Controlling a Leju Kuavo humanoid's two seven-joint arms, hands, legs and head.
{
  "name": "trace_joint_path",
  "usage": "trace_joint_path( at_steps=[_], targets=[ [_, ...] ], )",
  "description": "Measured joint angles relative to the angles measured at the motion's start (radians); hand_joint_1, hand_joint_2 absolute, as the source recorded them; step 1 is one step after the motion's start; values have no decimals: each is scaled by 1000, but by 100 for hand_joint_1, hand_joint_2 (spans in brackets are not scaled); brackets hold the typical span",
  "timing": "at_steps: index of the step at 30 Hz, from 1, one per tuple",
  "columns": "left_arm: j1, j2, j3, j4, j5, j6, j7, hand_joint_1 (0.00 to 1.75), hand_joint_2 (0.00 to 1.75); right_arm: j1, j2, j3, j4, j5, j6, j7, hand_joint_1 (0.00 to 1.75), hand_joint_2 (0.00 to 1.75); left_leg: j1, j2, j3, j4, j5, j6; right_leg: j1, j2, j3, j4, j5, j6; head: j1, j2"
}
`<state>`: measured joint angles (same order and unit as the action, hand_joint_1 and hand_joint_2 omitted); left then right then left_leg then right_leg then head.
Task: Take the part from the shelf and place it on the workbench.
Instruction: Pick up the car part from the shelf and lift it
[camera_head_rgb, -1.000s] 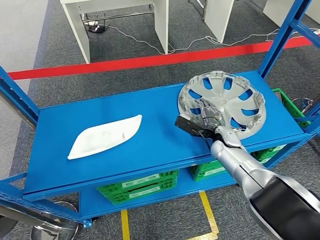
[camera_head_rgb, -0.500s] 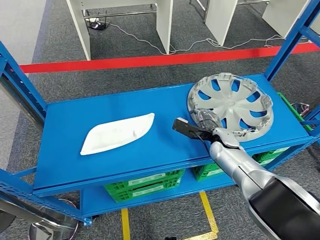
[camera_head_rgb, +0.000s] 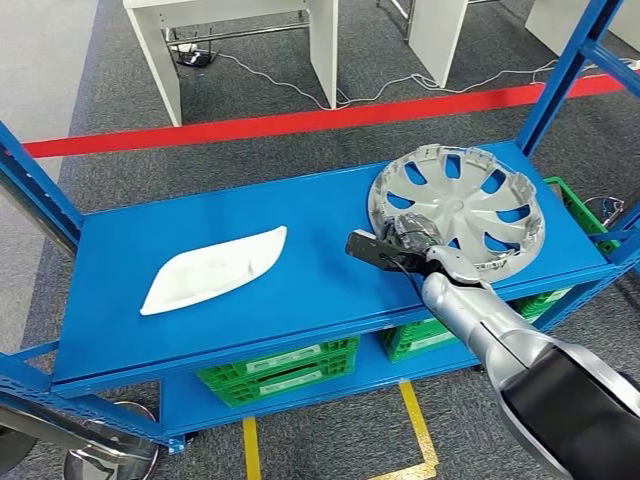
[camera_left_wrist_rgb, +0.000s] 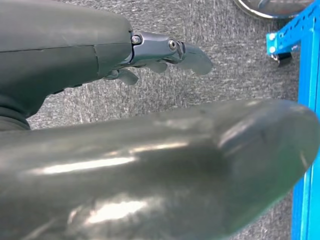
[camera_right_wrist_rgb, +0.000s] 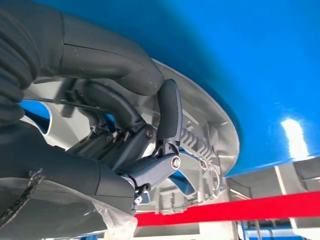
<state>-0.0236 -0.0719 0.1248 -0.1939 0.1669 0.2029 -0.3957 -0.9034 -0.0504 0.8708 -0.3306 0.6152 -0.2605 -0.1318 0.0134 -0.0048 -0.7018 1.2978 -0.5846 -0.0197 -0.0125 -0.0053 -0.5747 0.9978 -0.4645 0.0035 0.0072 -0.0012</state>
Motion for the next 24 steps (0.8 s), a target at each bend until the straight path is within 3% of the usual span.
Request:
trace_joint_path(
  at_steps=[1,3,4,6,9,11,13,14,15,16,18,20,22,24],
  targets=[
    [0,1,0,0,0,0,0,0,0,0,0,0,0,-1,6,-2,175,175,1,0,14,-29,26,0,0,1,1,1,0,0,0,0],
    [-1,3,0,0,1,0,-1,0,0,-1,0,0,0,-4,13,-3,175,175,2,0,74,-155,93,3,0,2,3,3,-2,4,0,0],
    [-1,3,0,0,1,0,-2,0,0,-2,0,0,0,-6,14,-4,175,175,1,0,100,-213,112,6,2,3,1,5,-2,8,1,0],
    [-2,3,1,0,1,1,-5,0,0,-1,0,0,0,-9,13,-6,175,175,-2,-1,119,-262,114,15,6,6,-7,7,0,18,2,0],
    [-2,2,1,0,1,3,-11,0,0,-1,-1,-1,1,-13,5,-12,175,175,-2,1,117,-273,119,32,3,7,-20,13,-5,33,3,0],
    [-3,2,1,0,1,3,-14,0,0,1,-3,-2,1,-15,-2,-18,175,175,1,3,117,-279,123,44,1,7,-56,82,-47,41,7,0],
    [-4,4,2,0,1,4,-15,0,0,8,-4,-2,1,-17,-8,-23,175,175,0,4,115,-279,124,49,1,6,-121,221,-108,46,9,0],
    [-4,4,2,0,1,4,-15,0,0,13,-5,-2,1,-17,-9,-25,175,175,-1,4,115,-279,124,50,1,6,-149,279,-126,47,9,0],
    [-4,4,3,0,1,4,-15,0,0,16,-5,-2,1,-18,-10,-26,175,175,-1,4,116,-279,124,50,1,6,-161,302,-124,47,9,0],
    [-4,4,3,0,1,4,-15,0,0,16,-5,-2,1,-18,-10,-27,175,175,-1,3,117,-278,123,50,1,6,-153,284,-103,46,10,0],
    [-5,3,3,0,1,3,-16,0,0,14,-5,-2,1,-20,-15,-36,168,175,-1,2,121,-278,121,47,1,5,-90,154,-35,42,10,0],
    [-6,3,4,0,1,3,-16,0,0,14,-5,-2,0,-22,-33,-53,81,175,-5,1,119,-274,119,39,2,5,-29,39,-2,36,9,0],
    [-6,4,4,0,1,3,-17,0,0,18,-5,-5,0,-23,-84,-76,0,175,-9,0,113,-272,120,29,4,6,-15,14,-4,30,9,0],
    [-6,5,4,0,1,3,-17,0,0,25,-2,-12,-2,-24,-167,-106,0,175,-7,0,110,-267,115,20,1,5,-16,12,-1,19,9,0]
  ],
)
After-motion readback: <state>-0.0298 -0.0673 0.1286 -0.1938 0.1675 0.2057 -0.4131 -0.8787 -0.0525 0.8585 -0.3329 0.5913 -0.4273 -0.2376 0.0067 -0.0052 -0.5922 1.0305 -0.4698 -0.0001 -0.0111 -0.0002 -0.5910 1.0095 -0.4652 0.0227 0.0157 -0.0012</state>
